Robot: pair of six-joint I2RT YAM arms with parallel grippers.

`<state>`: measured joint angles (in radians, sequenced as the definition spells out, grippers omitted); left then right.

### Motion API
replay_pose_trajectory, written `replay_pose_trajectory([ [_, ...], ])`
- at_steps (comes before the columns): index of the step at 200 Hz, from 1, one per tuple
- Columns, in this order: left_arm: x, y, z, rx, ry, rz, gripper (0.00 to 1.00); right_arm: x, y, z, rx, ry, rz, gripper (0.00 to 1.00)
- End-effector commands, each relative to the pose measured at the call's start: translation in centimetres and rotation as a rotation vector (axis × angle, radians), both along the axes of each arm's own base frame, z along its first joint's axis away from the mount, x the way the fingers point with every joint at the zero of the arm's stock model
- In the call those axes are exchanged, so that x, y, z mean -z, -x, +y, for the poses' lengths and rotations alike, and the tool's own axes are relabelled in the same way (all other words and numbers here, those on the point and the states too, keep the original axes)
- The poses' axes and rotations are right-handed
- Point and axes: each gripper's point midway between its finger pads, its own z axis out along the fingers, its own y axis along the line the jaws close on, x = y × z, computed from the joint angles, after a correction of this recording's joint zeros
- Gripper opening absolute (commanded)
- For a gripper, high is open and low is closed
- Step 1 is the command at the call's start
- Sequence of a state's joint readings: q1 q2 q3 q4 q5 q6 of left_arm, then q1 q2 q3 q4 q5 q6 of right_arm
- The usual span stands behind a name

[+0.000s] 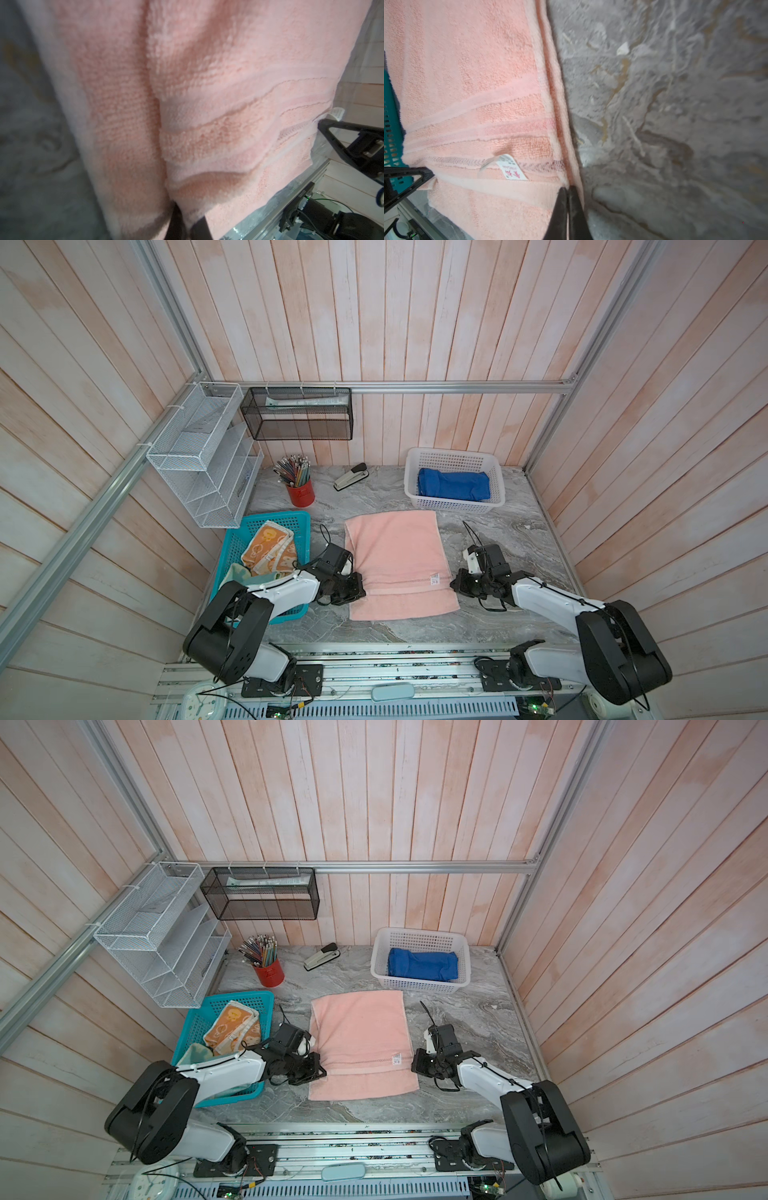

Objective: Fold and stack the towels

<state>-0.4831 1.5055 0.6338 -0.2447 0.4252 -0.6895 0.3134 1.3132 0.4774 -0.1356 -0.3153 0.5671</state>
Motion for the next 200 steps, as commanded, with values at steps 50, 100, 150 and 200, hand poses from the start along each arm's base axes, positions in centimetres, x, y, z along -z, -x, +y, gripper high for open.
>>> replay_pose_trajectory([
  [50,-5.4,-2.9,2.5,0.037,-0.152,-0.136,0.0,-5.6,-1.7,0.6,-0.079,0.055,-0.074,0.0],
  [100,-8.1,2.1,3.0,0.05,-0.093,-0.084,0.0,-9.1,2.7,0.4,-0.04,0.047,-0.058,0.0],
  [150,-3.2,7.1,2.1,0.049,0.007,0.048,0.0,-4.4,6.0,0.8,0.01,-0.076,0.031,0.0],
  [200,-9.0,2.9,2.0,0.08,-0.049,-0.104,0.0,-12.0,1.9,1.1,-0.022,-0.018,-0.136,0.0],
])
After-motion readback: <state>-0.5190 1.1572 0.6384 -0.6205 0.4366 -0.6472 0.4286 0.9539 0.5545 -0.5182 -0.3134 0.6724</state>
